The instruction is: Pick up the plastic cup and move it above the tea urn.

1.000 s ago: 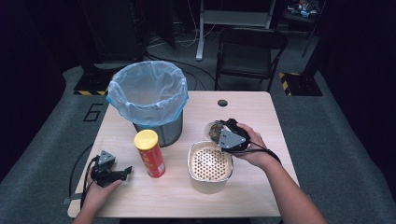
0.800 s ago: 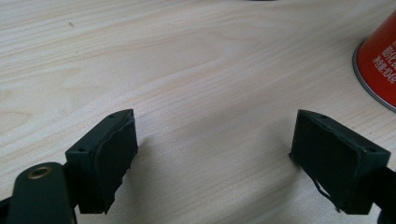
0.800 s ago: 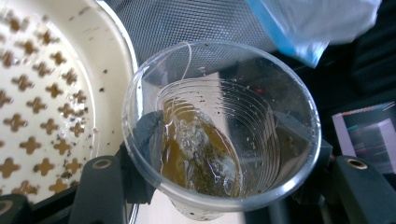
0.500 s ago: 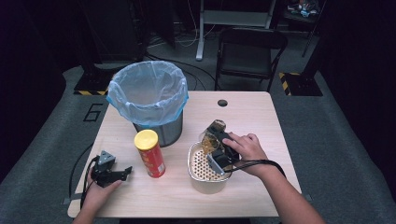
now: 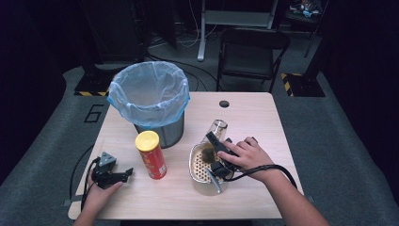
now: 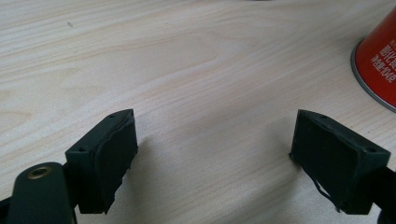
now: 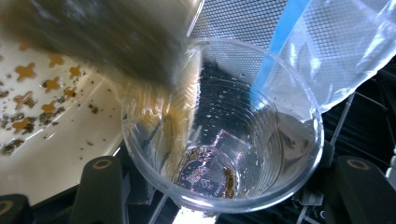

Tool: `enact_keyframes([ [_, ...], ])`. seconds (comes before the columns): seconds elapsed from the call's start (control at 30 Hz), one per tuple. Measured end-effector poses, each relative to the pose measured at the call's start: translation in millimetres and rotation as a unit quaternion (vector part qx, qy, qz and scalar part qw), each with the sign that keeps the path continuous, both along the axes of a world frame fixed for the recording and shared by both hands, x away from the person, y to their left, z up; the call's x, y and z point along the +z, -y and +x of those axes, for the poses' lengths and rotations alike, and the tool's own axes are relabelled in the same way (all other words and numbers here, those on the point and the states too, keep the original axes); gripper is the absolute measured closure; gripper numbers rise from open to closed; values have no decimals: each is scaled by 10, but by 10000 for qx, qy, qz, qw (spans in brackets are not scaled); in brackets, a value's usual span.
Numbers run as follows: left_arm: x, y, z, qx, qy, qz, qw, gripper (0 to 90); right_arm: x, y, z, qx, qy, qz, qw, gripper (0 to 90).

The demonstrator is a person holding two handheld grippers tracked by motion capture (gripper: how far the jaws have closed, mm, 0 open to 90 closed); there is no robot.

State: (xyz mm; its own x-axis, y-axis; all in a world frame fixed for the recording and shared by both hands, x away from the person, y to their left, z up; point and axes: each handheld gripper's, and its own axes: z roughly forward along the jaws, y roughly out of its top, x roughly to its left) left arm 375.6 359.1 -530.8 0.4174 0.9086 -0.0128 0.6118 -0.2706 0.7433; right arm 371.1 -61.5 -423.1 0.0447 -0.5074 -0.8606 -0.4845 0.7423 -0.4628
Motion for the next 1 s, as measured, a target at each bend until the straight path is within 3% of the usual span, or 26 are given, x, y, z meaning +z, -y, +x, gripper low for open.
enact_keyframes([
  [0.17, 0, 1, 0, 1, 2, -2, 10000, 141, 47, 0, -57, 49, 228, -65, 9997, 376],
  [0.33, 0, 0, 0, 0, 0, 0, 10000, 141, 76, 1, -78, 122, 263, -77, 9995, 376],
  [0.37, 0, 0, 0, 1, 3, -2, 10000, 141, 77, 1, -79, 105, 220, -113, 9996, 375],
  [0.4, 0, 0, 0, -2, -1, 2, 10000, 141, 34, 10, -76, 135, 74, 72, 9999, 375],
  [0.43, 0, 0, 0, -1, 1, 0, 10000, 141, 39, 7, -75, 119, -21, 55, 9999, 375],
  [0.67, 0, 0, 0, -1, 1, -1, 10000, 141, 22, 5, -79, 171, 17, 109, 9998, 374],
  [0.7, 0, 0, 0, -1, 0, 1, 10000, 141, 75, -6, -92, 186, 221, -88, 9995, 374],
  [0.73, 0, 0, 0, -1, 1, 1, 10000, 141, 78, -7, -100, 203, 215, -68, 9995, 374],
  [0.77, 0, 1, 0, 2, 3, -3, 10000, 141, 30, -2, -98, 189, -30, 141, 9997, 374],
  [0.83, 0, 0, 0, -2, 1, 0, 10000, 141, 31, -11, -104, 241, -48, 166, 9996, 374],
  [0.87, 0, 1, 0, 2, 2, -4, 10000, 141, 86, -20, -121, 238, 191, -58, 9995, 374],
  [0.9, 0, 0, 0, -1, 1, 1, 10000, 141, 85, -21, -122, 239, 184, -61, 9995, 375],
  [0.93, 0, 0, 0, -1, 1, 0, 10000, 141, 35, -14, -113, 235, -32, 98, 9997, 374],
  [1.0, -1, 1, -1, 3, 3, -4, 10000, 141, 45, -11, -121, 209, -7, 57, 9998, 375],
])
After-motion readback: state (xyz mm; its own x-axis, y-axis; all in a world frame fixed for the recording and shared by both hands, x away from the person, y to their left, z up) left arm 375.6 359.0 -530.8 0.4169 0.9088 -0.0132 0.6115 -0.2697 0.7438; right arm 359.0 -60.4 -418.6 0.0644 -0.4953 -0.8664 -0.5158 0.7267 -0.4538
